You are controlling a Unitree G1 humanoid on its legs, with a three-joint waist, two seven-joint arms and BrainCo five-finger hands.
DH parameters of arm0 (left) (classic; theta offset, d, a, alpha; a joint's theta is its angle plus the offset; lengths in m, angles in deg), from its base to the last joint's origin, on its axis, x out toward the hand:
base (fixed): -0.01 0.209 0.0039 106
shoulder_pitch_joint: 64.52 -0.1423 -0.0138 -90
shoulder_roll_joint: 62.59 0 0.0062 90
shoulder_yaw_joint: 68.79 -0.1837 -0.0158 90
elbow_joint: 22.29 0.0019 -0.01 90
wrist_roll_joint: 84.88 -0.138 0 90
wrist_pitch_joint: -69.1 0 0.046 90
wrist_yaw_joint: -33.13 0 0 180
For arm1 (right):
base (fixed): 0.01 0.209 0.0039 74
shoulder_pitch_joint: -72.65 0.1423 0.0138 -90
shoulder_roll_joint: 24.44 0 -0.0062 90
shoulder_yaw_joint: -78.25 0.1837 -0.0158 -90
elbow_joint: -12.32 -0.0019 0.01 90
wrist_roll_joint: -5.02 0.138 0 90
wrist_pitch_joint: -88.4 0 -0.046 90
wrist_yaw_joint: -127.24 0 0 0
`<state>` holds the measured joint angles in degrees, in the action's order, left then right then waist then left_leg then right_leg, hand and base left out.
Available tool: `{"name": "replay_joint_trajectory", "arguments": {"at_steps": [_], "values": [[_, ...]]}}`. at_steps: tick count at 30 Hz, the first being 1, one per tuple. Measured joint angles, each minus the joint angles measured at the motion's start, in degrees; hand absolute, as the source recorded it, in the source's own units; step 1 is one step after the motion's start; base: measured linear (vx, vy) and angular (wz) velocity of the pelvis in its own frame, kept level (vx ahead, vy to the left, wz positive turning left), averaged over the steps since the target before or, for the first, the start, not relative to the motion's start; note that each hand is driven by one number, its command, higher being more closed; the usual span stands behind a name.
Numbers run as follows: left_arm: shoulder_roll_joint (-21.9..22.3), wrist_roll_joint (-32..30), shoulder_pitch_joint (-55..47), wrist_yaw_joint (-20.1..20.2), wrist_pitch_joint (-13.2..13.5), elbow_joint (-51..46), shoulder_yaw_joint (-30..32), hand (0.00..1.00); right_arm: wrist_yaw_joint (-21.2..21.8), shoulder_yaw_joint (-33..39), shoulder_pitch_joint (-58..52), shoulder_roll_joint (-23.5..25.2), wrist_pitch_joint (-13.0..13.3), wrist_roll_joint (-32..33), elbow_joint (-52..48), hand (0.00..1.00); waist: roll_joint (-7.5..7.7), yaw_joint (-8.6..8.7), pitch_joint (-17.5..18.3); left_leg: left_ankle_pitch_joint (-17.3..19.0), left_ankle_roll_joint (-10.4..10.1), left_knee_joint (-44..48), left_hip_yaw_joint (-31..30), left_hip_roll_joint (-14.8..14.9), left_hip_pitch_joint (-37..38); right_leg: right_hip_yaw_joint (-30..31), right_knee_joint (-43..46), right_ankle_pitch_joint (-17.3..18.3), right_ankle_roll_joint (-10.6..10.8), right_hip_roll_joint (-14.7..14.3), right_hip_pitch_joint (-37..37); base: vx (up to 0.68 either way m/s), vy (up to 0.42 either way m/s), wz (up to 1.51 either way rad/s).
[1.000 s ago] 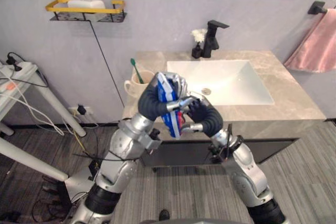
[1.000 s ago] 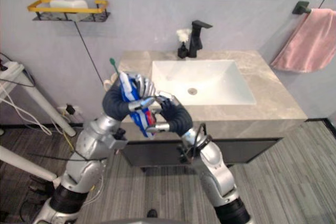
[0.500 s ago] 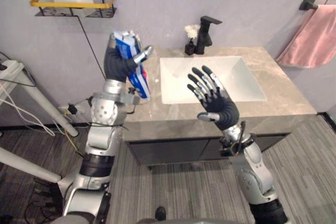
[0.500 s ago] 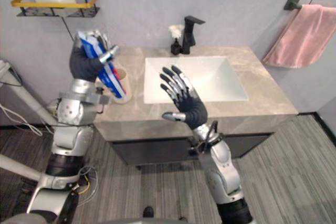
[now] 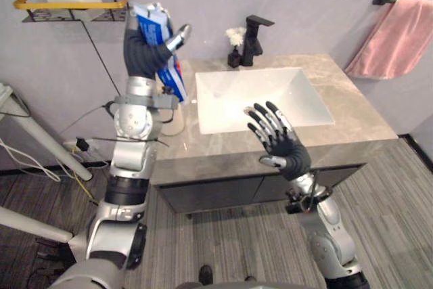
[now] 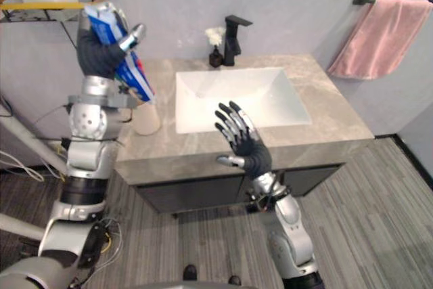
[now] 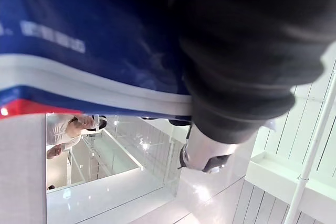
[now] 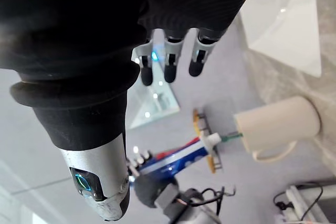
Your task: Organize washtable
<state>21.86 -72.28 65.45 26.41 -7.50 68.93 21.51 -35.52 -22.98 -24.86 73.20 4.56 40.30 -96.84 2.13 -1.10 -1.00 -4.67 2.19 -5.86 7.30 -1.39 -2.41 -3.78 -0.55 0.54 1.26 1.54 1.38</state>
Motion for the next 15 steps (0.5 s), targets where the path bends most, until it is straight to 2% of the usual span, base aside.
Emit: {"name": "replay_joint_trajectory", "arguments": {"at_steps": [8,15], "values": [[-2.94,-4.43,5.22,-1.83,0.35,1.66,0.23,1.00,0.50,0.18,-6.43,-0.02,0.00,1.39,-0.23,0.00,0.72,0.22,-0.32,-0.02,0.00,-0.02,0.51,0.36,-1.02,0.82,-0.62,-0.66,-0.15,-0.42,0.94,0.01,-0.001,-0.06],[-4.15,-4.99,5.65,-2.46,0.34,2.74,0.26,1.00,0.56,2.44,-8.82,0.04,0.00,3.07,-0.24,0.00,1.72,0.17,-0.90,-0.04,0.01,0.01,0.62,0.36,-1.78,0.97,-0.46,-0.74,-0.16,-0.45,1.90,0.00,0.000,0.00]]}}
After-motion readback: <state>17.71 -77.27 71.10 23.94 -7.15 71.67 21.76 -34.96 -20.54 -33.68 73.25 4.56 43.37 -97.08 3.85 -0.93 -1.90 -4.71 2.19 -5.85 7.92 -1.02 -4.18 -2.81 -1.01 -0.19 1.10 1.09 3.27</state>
